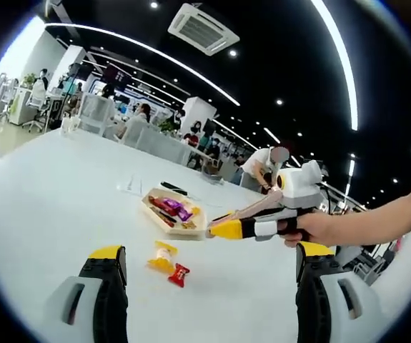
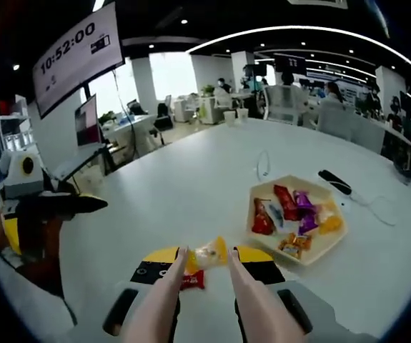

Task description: Place the target food into the container with the food tongs after gripping and lifting it, then release it inside without dropping or visibly crushing the food.

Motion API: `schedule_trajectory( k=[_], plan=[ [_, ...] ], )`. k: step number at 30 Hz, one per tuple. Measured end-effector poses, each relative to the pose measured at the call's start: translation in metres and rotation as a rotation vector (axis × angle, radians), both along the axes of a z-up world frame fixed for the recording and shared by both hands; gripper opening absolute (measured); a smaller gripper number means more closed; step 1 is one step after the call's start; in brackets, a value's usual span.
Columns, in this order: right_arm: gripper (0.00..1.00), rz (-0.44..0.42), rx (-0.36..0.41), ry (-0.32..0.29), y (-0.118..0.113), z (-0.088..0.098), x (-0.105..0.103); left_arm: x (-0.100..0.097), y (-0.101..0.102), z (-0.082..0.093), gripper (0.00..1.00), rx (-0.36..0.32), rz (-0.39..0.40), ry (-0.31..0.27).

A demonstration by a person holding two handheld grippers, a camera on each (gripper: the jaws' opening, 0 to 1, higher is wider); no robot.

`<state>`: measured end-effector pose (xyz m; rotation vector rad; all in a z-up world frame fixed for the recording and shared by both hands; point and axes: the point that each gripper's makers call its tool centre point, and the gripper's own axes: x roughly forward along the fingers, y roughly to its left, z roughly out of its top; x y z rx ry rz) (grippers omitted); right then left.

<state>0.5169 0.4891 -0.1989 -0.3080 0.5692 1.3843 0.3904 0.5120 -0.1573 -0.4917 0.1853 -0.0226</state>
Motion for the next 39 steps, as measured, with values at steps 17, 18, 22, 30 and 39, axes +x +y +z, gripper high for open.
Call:
schedule_trajectory(
  k=[17, 18, 22, 30, 39],
  plan=[
    [0.28, 0.032, -0.024, 0.009, 0.009, -0.013, -0.015, -0.004, 0.003, -0.003, 0.99, 0.000, 0.019, -0.005],
    [0.28, 0.032, -0.026, 0.009, 0.009, -0.014, -0.015, -0.004, 0.003, -0.003, 0.99, -0.002, 0.020, -0.009],
    [0.28, 0.041, -0.039, 0.009, 0.008, -0.019, -0.017, -0.003, 0.003, 0.006, 0.99, 0.021, 0.032, -0.064],
    [0.28, 0.055, -0.049, 0.018, 0.011, -0.026, -0.025, -0.003, 0.002, -0.005, 0.99, 0.026, 0.017, -0.028],
    [0.28, 0.086, -0.076, 0.005, 0.011, -0.035, -0.031, -0.003, 0.001, -0.011, 0.99, 0.031, 0.010, -0.016]
  ],
)
